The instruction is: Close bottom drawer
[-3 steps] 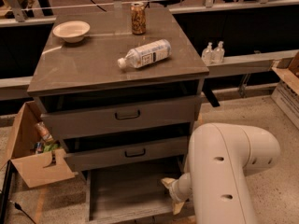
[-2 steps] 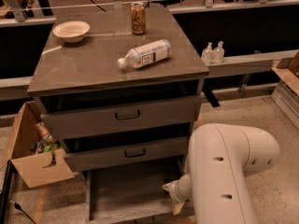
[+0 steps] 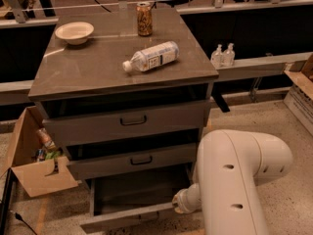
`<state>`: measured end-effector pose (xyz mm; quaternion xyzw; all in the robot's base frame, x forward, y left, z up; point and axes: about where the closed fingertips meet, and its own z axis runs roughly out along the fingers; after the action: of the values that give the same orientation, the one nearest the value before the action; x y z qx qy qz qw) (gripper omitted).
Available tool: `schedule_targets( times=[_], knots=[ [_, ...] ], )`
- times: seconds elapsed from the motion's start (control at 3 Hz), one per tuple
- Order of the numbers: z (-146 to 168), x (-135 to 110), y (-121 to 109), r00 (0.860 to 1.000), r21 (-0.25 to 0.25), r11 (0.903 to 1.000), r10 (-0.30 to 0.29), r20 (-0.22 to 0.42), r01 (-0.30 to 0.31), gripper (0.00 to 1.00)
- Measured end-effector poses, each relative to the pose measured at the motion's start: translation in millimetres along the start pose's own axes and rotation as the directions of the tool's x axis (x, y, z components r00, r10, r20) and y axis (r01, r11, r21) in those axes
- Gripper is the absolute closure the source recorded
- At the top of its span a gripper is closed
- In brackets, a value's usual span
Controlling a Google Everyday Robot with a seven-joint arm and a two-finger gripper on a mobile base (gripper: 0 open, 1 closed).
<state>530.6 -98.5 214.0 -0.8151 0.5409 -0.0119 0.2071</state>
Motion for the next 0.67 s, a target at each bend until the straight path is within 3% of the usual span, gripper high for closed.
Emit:
schedule_targets(
  times=[0.33, 0.67],
  knots=[
    [-1.9, -0.1, -6.9, 1.0, 0.044, 0.999, -0.01, -0.026, 0.011, 1.0],
    [-9.1, 0.3, -14.8, 0.998, 0.11, 0.9938, -0.011, -0.069, 0.018, 0.84]
  ],
)
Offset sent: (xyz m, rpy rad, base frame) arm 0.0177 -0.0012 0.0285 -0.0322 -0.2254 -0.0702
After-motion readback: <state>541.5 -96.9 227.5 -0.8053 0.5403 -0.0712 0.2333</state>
